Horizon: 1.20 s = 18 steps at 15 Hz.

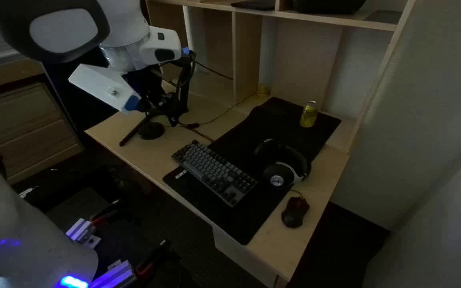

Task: Hang the headphones behind the computer then move the lamp to the right

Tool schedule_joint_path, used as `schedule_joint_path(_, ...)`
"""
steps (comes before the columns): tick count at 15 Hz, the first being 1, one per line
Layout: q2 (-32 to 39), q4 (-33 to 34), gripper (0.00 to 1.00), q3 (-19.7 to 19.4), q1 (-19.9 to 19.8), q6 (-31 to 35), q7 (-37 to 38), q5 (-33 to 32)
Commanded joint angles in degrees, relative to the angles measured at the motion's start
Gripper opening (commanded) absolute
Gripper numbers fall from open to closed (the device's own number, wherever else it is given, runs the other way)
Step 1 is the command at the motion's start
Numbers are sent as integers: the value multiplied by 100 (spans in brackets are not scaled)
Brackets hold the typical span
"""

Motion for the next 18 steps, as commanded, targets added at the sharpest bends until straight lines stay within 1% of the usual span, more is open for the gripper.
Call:
schedule_joint_path(1, 14, 13, 100, 66, -68, -18, -47, 64)
schedule_joint_path(4, 14, 13, 100, 66, -68, -18, -46, 64)
schedule_joint_path(5, 52, 73, 100, 145, -152, -223, -2, -80)
schedule_joint_path(6, 58, 99, 100, 312, -329, -442, 342, -151)
schedule_joint_path(7, 16, 71, 100, 427, -424, -582, 760, -42)
schedule_joint_path(8, 527, 1163, 100, 217, -387, -1282, 815, 100)
schedule_joint_path(9, 625, 1271, 100, 155, -432, -1439, 962, 180)
schedule_joint_path(14, 1451, 3101, 100, -133, -821, -2329, 1813, 442)
schedule_joint_path(15, 882, 2332, 100, 18, -792, -1884, 1555, 341)
schedule_joint_path(16, 1062, 2651, 100, -34, -853, -2047, 1634, 391)
schedule_joint_path(18, 1292, 2961, 100, -67, -892, -2177, 1686, 437)
